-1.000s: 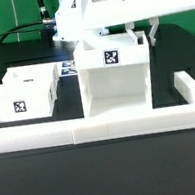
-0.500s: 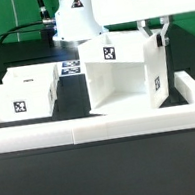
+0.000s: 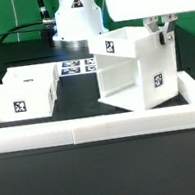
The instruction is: Assemble drawer
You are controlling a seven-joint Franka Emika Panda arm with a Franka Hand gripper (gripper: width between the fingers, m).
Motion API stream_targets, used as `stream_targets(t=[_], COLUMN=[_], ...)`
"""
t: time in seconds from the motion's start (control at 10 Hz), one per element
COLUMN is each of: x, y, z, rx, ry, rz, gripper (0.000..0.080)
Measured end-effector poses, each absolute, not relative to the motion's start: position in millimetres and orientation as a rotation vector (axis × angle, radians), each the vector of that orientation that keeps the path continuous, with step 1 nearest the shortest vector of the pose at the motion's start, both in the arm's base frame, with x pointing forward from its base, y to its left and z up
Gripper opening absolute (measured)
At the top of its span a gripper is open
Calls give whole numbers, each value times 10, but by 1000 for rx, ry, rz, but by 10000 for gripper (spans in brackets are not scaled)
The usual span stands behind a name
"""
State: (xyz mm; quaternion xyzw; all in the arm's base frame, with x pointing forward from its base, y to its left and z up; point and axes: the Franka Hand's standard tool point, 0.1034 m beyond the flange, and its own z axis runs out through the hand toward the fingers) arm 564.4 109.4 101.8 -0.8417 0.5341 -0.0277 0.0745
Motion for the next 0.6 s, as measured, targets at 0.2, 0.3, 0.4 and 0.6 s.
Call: stream_targets(t=[0.2,0.3,0.4,0.6], x=[5662,5665,5663,5666], y=[1038,1071,1092,1120], z=[999,1007,1012,1012], rx=[-2309,-2267,-2253,-2185], ry=[1863,1909,1918,1978], rz=[-49,-43,-36,-13], gripper=[38,39,39,39])
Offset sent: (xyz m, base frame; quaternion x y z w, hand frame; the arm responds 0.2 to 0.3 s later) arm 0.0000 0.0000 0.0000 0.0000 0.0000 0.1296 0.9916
